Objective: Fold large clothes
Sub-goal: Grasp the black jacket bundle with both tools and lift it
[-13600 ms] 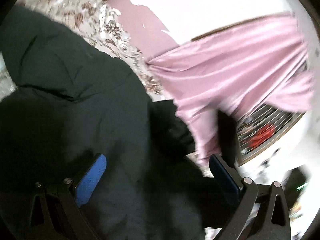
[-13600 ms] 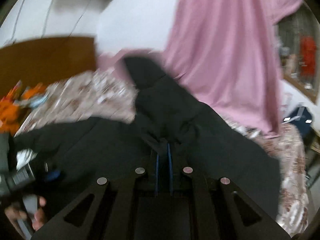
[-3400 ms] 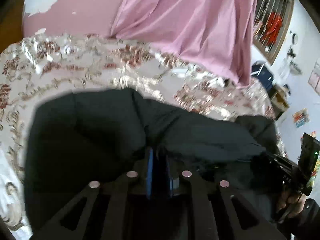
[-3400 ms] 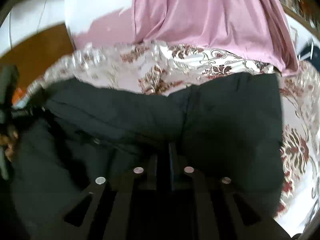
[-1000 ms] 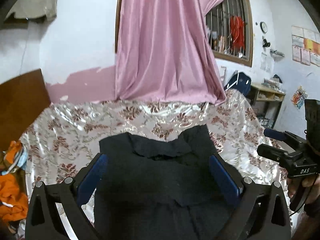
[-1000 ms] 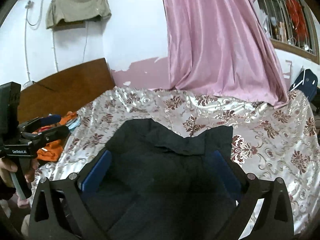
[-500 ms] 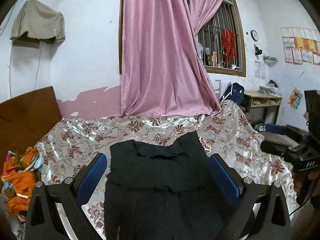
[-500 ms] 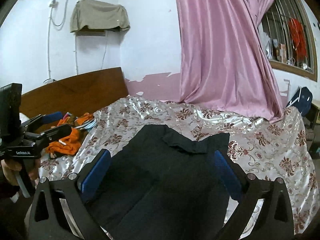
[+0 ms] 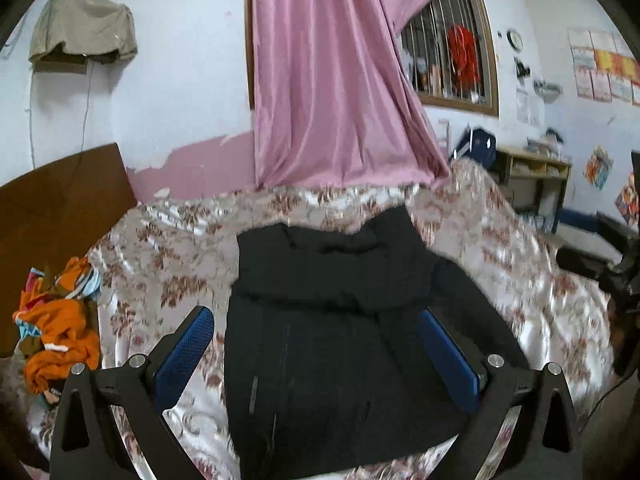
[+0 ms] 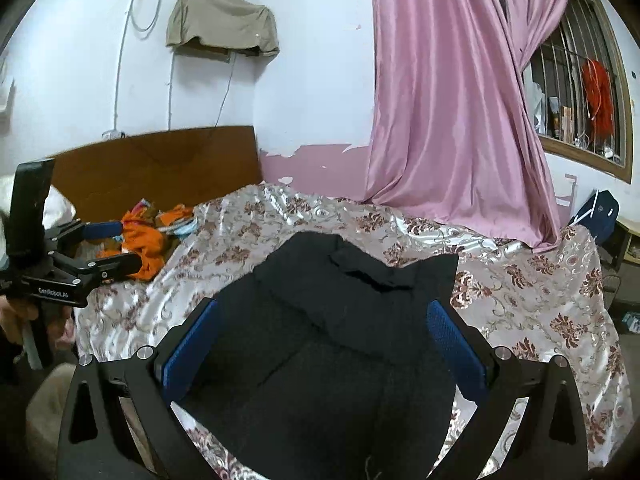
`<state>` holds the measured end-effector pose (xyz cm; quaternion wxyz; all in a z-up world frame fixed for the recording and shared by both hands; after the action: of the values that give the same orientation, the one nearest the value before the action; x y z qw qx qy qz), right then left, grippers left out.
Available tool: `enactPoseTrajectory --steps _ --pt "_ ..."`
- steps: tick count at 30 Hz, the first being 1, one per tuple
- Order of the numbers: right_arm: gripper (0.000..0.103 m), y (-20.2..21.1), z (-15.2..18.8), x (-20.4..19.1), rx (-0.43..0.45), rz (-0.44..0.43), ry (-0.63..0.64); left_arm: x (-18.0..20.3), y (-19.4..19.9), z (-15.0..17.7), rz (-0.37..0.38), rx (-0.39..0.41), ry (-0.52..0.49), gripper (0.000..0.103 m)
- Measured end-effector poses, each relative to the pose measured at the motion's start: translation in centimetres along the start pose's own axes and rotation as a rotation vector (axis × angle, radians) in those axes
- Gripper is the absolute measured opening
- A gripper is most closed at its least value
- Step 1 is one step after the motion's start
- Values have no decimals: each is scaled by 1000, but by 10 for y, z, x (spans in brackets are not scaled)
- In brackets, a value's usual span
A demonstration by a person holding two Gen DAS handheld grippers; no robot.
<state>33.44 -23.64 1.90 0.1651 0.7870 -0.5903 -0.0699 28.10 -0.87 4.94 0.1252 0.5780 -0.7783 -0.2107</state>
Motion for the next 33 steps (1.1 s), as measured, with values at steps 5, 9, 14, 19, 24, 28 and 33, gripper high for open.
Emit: enactPoseTrajectory --steps 5,9,14,19,24,28,33 --pt "101 -6 44 -11 -78 -1 38 4 -16 50 16 -114 -86 103" --pt "101 -20 80 -15 -149 14 83 5 -26 84 36 -181 -136 103" --pt "101 -38 129 -23 -258 36 131 0 -44 115 83 -276 -146 103" --pt "101 -54 167 -31 -357 34 146 3 -70 140 125 -409 -180 103" --pt "101 -69 206 -41 -449 31 210 5 -94 163 141 -513 -215 103" --pt "101 -75 231 -49 -476 59 319 6 -106 175 143 -554 -218 103" --pt "101 -82 252 -53 -497 133 423 11 -118 196 123 -617 -242 103"
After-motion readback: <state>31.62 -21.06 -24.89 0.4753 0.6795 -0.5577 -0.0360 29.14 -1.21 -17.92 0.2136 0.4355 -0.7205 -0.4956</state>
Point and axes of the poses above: each gripper's, at about its wrist camera, not at the fingertips, and y roughly against the way its jaws point, x to its right, z to its underside, the point moved 6 cm from there along -y, roughly the way its jaws point, and after that the axes turned 2 degrees about z, right-handed, at the moved point
